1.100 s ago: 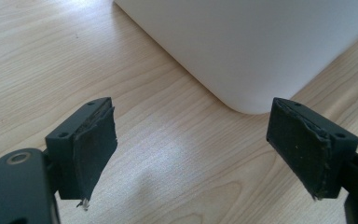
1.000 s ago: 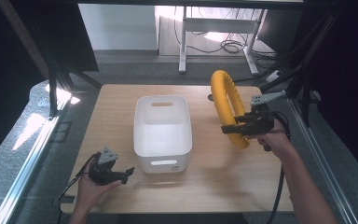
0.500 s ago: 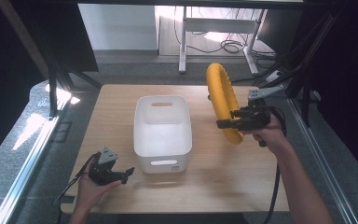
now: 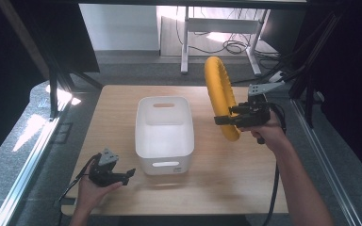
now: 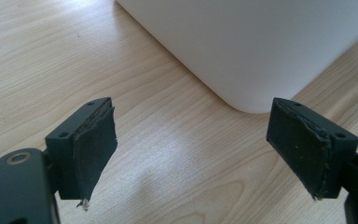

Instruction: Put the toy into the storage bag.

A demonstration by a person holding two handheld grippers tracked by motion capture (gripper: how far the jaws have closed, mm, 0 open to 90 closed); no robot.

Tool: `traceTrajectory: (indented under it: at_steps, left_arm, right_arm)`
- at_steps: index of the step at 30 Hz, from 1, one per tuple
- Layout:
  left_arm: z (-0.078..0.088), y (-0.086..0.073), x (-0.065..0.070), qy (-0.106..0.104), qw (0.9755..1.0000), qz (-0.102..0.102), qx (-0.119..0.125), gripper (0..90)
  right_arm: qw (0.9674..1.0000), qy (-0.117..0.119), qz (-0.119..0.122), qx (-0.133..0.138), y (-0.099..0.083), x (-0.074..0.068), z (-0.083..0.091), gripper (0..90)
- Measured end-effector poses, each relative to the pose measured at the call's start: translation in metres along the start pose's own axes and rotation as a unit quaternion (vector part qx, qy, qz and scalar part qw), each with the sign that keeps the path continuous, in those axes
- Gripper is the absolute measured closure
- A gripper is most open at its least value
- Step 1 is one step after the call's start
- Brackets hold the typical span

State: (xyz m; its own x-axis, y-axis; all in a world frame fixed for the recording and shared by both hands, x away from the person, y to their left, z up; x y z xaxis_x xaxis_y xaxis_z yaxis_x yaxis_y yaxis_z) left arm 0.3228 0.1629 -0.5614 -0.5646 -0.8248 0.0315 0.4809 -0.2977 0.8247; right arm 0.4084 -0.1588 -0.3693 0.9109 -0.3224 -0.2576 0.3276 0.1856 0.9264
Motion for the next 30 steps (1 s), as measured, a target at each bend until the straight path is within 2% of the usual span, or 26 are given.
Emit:
traceTrajectory:
  at_steps: [9,14,30]
  left_arm:
    - [0.000,0.000,0.000,0.000,1.0000,-0.001,0.000,15.8]
    - [-0.001,-0.001,0.000,0.001,1.0000,-0.001,-0.001,15.9]
    - [-0.001,-0.001,0.000,0.001,1.0000,-0.001,-0.001,15.8]
  right_arm:
    - [0.9998,0.012,0.016,0.006,0.016,-0.012,-0.007,51.5]
    - [0.9993,0.023,0.026,0.010,0.027,-0.020,-0.017,51.5]
    - [0.9982,0.048,0.033,0.015,0.041,-0.033,-0.035,51.5]
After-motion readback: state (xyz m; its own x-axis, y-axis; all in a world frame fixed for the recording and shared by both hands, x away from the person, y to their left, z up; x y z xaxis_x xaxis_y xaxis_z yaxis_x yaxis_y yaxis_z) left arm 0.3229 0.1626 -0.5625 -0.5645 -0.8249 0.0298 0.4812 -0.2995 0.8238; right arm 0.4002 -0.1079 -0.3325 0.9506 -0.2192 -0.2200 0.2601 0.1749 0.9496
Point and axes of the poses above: each handheld gripper's, and its own axes: z roughly backward along the jaws, y roughly out of its top, x roughly to its right, the point moved 10 cm from there along -z, roughly forward along the jaws, and after that the axes turned 9 degrees about x, right-handed, at the moved point
